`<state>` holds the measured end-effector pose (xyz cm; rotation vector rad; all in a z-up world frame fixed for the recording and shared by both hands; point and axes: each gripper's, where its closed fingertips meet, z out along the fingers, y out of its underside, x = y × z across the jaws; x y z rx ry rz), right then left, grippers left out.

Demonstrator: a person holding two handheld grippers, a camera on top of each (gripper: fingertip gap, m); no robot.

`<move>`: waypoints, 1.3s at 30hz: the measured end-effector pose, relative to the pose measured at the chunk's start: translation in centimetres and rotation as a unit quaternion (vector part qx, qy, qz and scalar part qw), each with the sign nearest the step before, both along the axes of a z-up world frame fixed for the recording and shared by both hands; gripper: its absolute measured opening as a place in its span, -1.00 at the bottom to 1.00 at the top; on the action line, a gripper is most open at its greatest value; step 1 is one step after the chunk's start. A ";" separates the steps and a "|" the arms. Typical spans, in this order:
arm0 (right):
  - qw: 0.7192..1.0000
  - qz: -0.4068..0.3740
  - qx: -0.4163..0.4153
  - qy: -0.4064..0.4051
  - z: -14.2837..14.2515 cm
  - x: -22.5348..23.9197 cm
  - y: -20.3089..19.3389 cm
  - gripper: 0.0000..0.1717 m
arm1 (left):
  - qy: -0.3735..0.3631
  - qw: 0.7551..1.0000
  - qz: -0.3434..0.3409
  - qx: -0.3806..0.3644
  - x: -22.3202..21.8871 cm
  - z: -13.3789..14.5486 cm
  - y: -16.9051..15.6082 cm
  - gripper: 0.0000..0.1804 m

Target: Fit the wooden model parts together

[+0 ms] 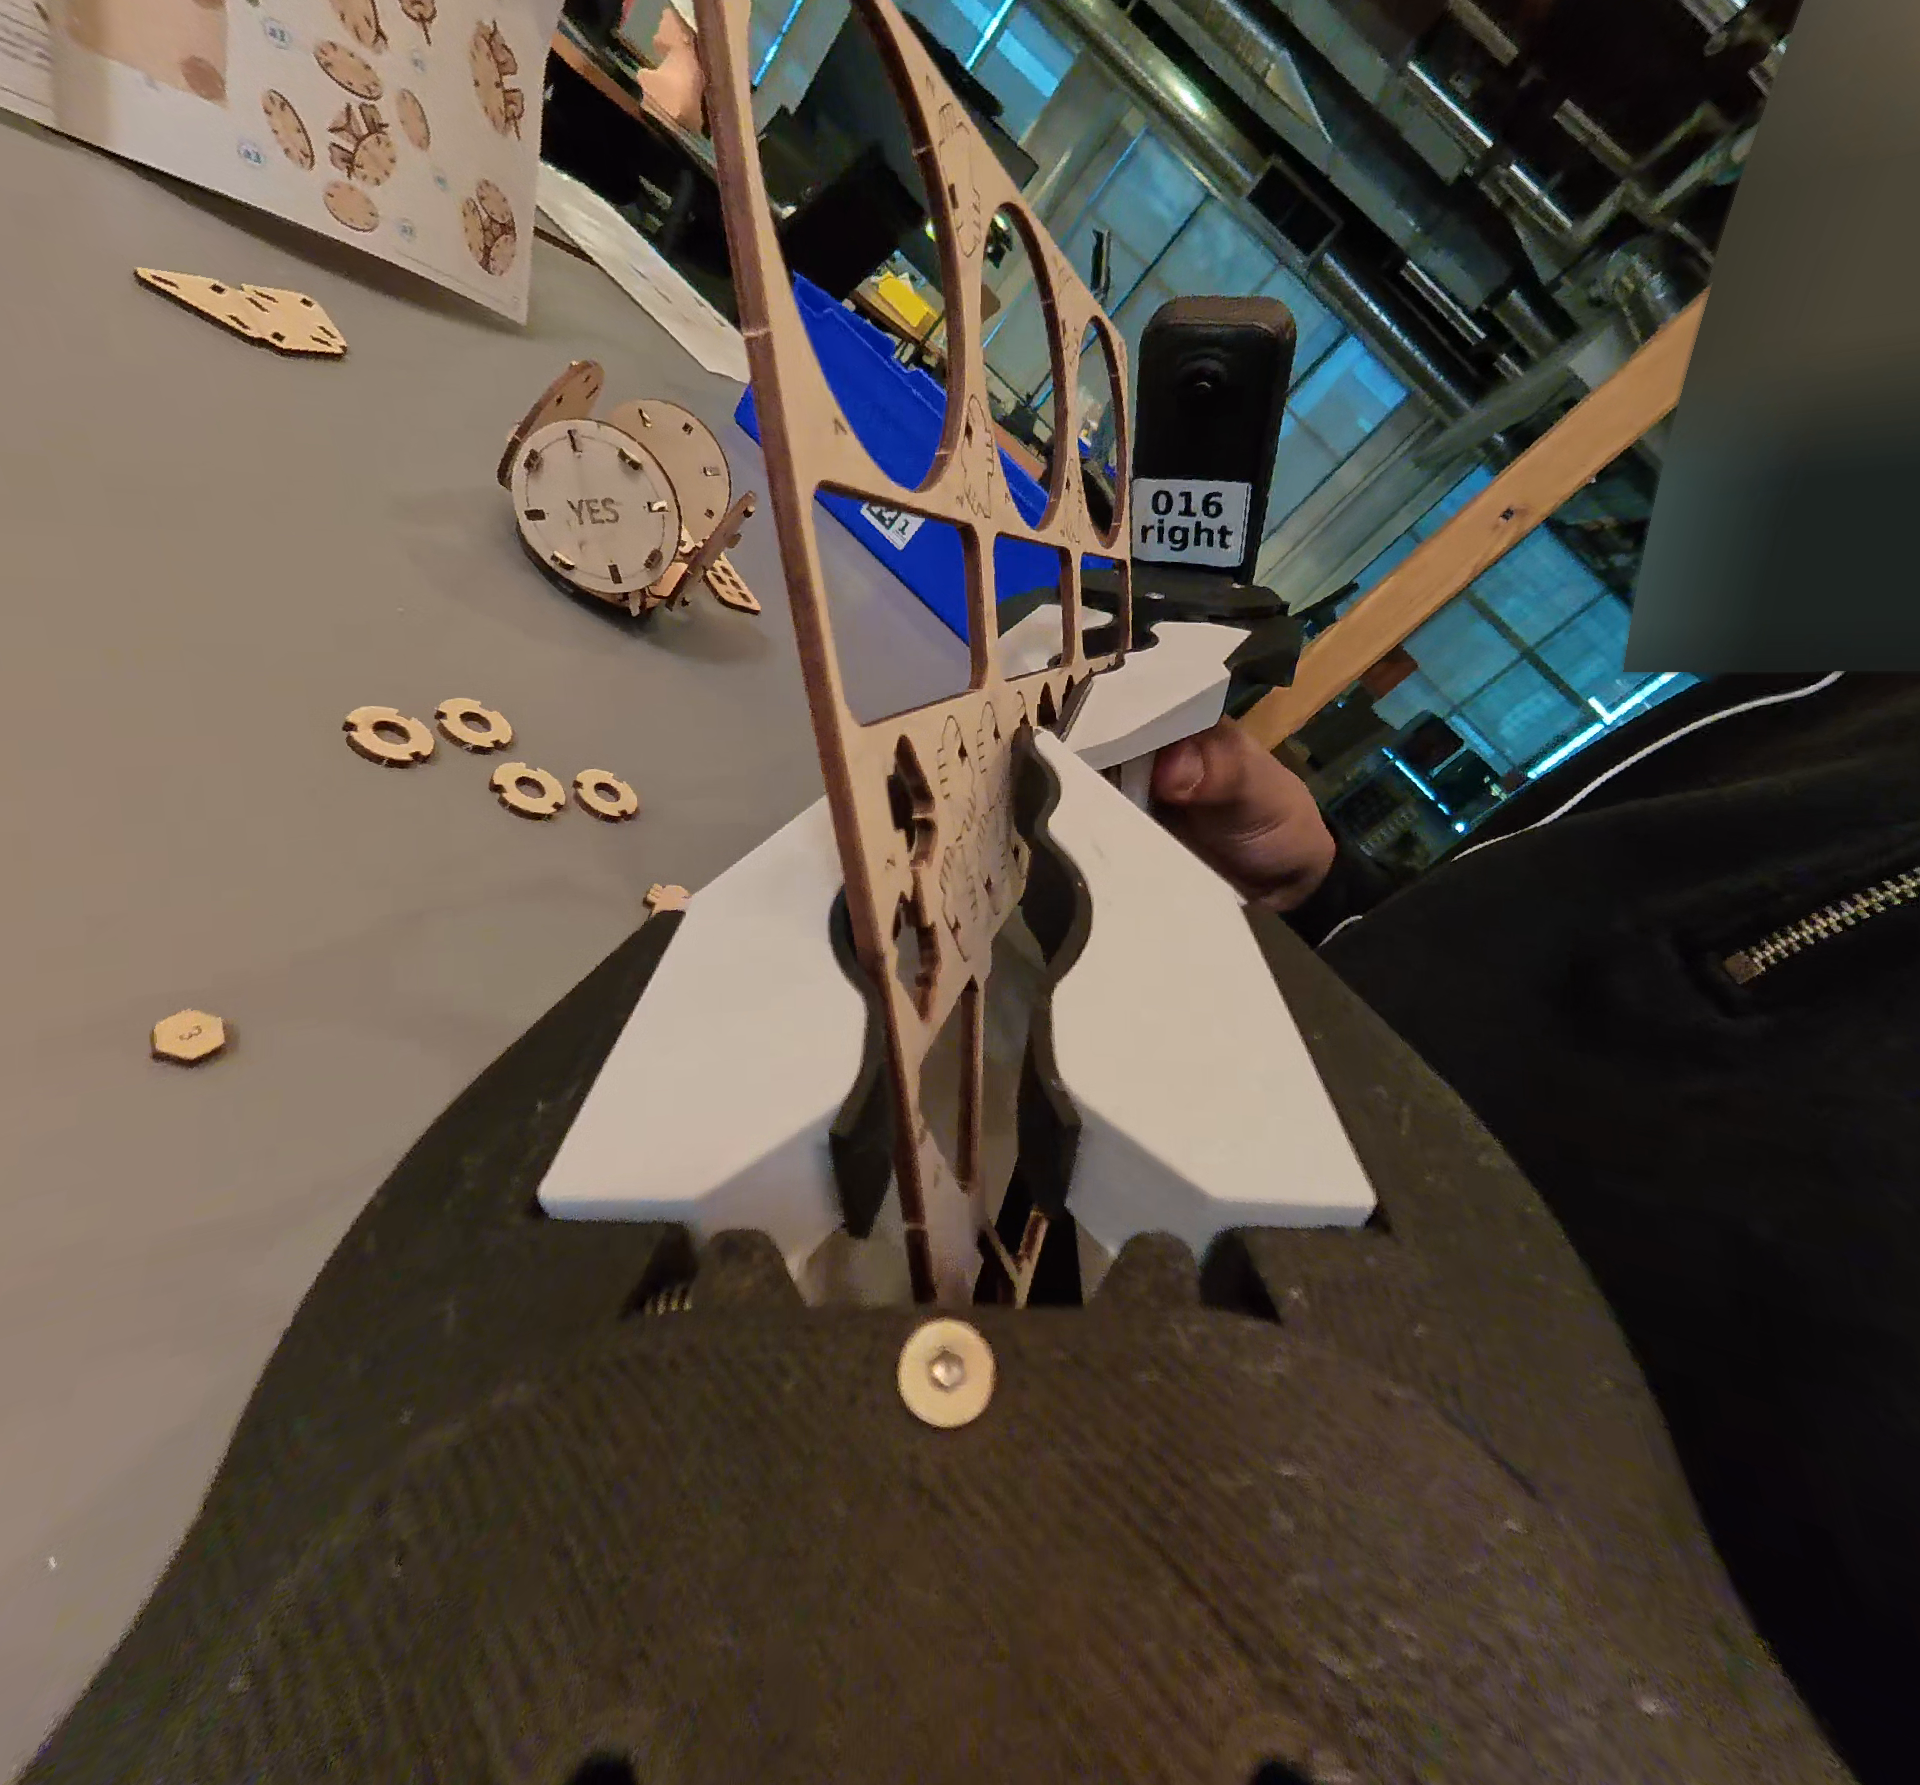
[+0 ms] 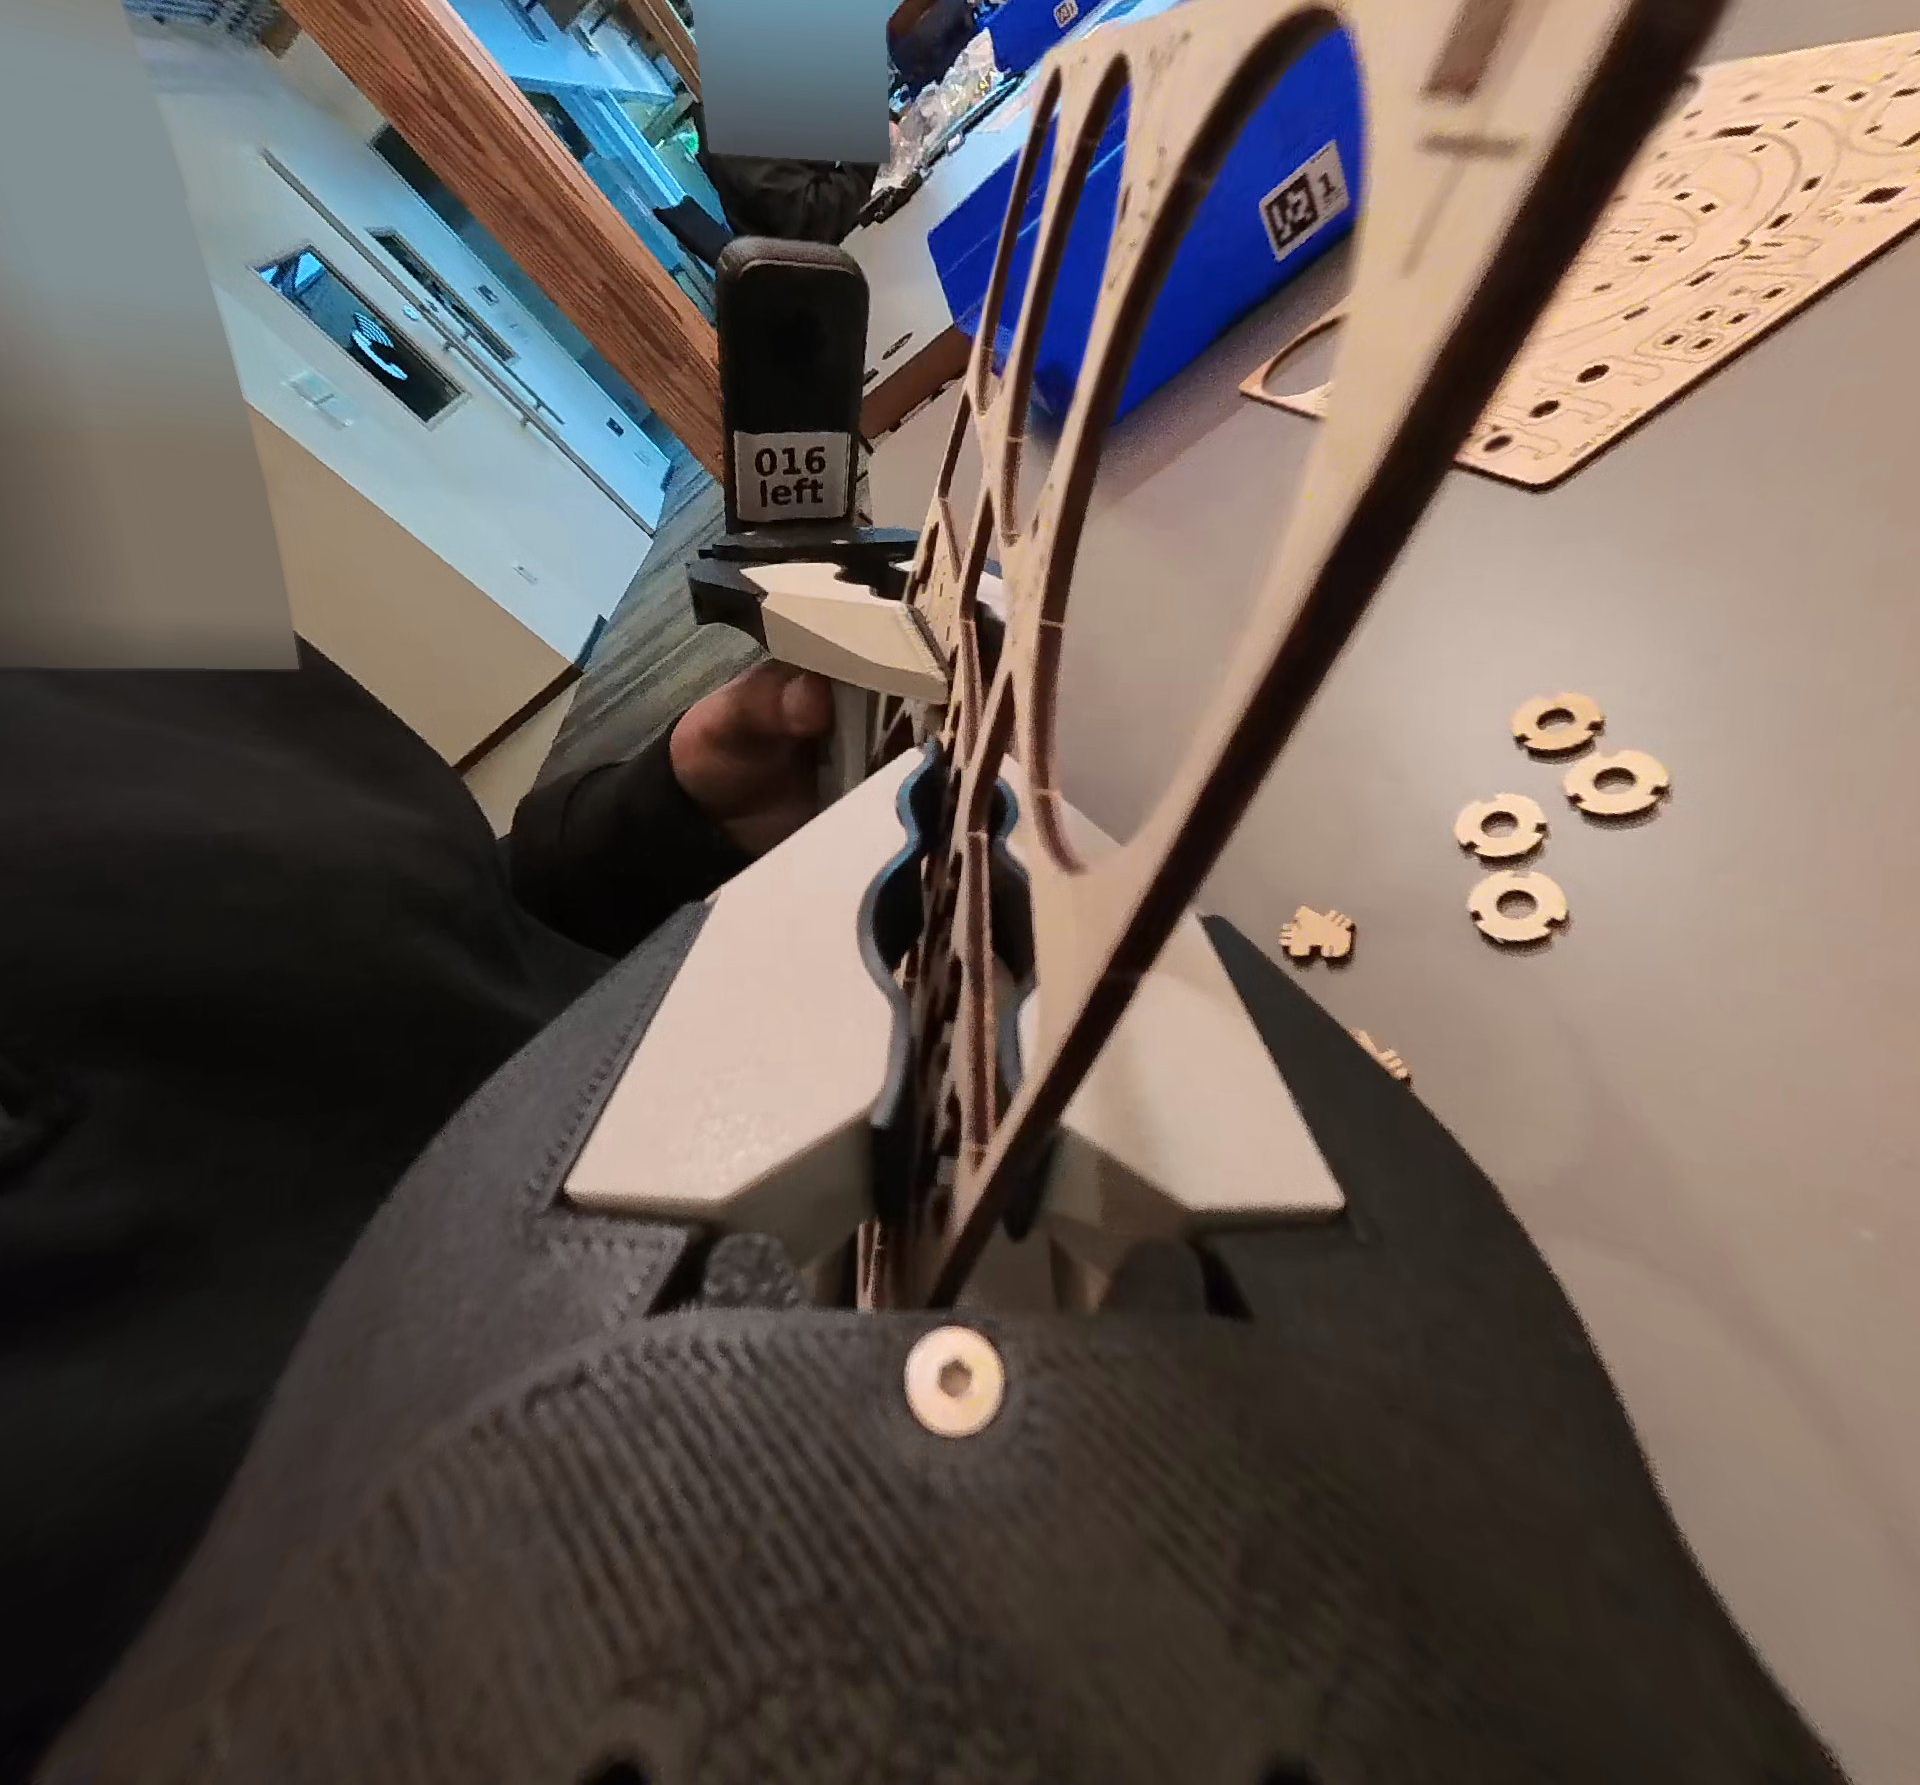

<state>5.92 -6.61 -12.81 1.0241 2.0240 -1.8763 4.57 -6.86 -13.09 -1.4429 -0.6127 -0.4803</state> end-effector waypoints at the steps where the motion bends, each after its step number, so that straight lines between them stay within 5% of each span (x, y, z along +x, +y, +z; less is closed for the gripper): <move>1: 1.000 -0.001 -0.001 -0.003 -0.1 0.0 0.0 -0.96 | -0.001 1.000 0.004 -0.001 -0.1 -0.1 0.0 -0.83; 10: 0.999 0.010 -0.032 -0.029 -0.1 0.1 0.0 -0.99 | -0.022 1.000 -0.018 0.014 0.2 0.1 0.1 -0.89; 16: 0.999 0.014 -0.033 -0.020 0.1 -0.1 -0.4 -0.99 | -0.017 1.000 0.019 0.012 -0.7 0.0 -0.2 -0.62; 39: 0.999 -0.018 0.000 -0.037 -1.8 -0.4 -0.1 -0.98 | -0.038 0.998 0.055 -0.016 -1.3 -1.8 -0.1 -0.76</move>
